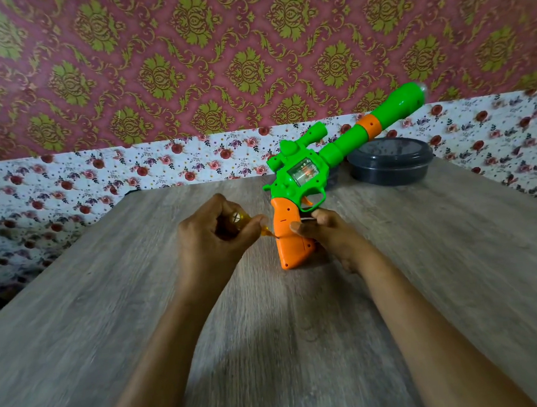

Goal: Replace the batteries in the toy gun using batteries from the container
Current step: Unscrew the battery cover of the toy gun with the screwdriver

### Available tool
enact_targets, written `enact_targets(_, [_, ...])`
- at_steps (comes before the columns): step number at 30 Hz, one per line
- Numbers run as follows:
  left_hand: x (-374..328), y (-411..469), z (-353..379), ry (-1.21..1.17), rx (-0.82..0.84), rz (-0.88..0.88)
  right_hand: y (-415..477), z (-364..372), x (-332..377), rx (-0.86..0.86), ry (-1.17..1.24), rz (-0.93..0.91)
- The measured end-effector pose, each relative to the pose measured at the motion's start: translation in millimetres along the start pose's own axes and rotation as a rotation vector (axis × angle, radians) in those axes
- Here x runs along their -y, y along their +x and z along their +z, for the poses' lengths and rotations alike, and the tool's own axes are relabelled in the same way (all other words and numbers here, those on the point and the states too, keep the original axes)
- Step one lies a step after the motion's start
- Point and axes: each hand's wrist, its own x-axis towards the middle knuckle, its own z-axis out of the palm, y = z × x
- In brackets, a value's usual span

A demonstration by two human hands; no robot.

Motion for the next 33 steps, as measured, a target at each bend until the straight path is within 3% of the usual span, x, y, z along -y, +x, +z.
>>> enact_targets(9, [-0.3,3.1,0.3,-0.055,-0.032,-0.068,2.5,-0.8,-1.9,-0.003,-0.02,0.013])
enact_targets(16, [-0.6,1.3,-3.2,-0.093,0.119,0.004,0.3,-2.2,-2.6,0.014,0.019,0.024])
enact_targets(21, [3.3,1.5,-1.7,-0.106,0.131,0.044,-0.2,-3.2,-3.1,0.017,0.023,0.019])
enact_targets(27, [3.8,2.4,-2.0,0.067,-0.083,0.104,3.0,-2.1,-3.8,-0.01,0.013,0.02])
enact_targets(33, [6.0,4.9,-2.9,-0.082,-0.181,-0.054,5.1,1.2,-1.6,0.008,0.017,0.042])
